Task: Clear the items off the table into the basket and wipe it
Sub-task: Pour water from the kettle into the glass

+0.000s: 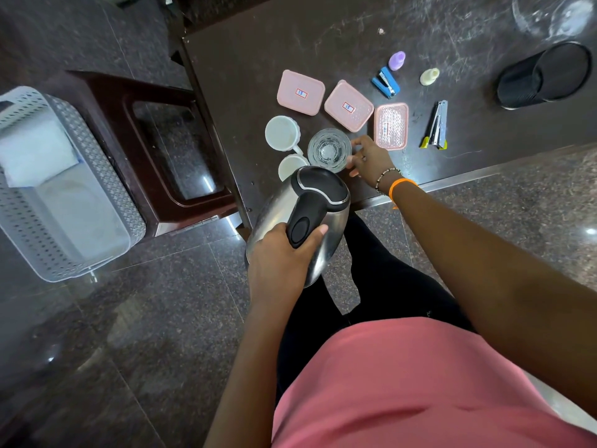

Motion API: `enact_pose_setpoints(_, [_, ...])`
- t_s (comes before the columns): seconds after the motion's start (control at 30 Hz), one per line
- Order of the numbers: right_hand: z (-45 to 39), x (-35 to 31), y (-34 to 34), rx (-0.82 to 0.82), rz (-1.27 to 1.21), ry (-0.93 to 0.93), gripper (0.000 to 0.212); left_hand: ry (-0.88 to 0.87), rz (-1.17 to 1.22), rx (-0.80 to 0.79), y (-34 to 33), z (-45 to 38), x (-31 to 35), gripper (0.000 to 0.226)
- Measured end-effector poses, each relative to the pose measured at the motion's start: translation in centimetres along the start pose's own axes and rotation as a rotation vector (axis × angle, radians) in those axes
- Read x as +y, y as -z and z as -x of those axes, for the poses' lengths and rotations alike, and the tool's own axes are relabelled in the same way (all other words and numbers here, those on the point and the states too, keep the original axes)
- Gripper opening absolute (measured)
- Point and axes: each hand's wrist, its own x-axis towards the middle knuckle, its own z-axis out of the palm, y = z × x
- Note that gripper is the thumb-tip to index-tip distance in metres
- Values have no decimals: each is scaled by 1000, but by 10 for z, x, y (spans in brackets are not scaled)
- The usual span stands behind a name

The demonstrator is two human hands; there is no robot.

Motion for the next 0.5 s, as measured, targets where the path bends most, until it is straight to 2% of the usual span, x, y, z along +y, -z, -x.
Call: enact_pose_setpoints(0.5, [-1, 0, 1, 13, 1, 7, 29, 0, 55, 2, 2, 1, -2, 45])
